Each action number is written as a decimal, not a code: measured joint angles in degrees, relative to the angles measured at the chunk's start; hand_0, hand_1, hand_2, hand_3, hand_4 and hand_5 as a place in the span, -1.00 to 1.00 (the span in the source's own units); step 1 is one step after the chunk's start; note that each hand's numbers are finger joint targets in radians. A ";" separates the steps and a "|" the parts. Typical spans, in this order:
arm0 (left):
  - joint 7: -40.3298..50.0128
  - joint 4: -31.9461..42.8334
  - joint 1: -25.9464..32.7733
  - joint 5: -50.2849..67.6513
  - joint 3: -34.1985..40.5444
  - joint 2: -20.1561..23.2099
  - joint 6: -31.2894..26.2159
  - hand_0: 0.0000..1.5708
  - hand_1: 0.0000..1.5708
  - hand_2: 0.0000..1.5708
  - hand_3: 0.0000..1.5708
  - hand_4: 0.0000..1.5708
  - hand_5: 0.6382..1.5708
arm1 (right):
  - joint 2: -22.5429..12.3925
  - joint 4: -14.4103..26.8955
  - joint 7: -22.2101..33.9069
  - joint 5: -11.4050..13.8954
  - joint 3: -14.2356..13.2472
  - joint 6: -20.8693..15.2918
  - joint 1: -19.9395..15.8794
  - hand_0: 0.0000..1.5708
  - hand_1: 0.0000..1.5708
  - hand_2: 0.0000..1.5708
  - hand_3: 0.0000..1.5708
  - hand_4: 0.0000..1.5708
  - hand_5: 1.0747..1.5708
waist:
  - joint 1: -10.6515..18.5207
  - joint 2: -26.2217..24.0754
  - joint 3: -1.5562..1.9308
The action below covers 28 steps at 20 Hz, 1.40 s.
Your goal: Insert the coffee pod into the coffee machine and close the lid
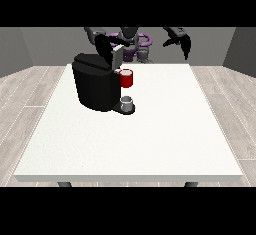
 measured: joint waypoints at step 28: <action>-0.38 -1.22 -8.21 -0.47 -5.53 -1.72 -2.62 -1.00 -1.00 -1.00 -1.00 -0.49 1.00 | -9.32 -11.92 23.23 8.49 -0.33 -6.14 -7.16 -1.00 -1.00 -1.00 -1.00 -1.00 1.00 | 12.29 8.48 1.74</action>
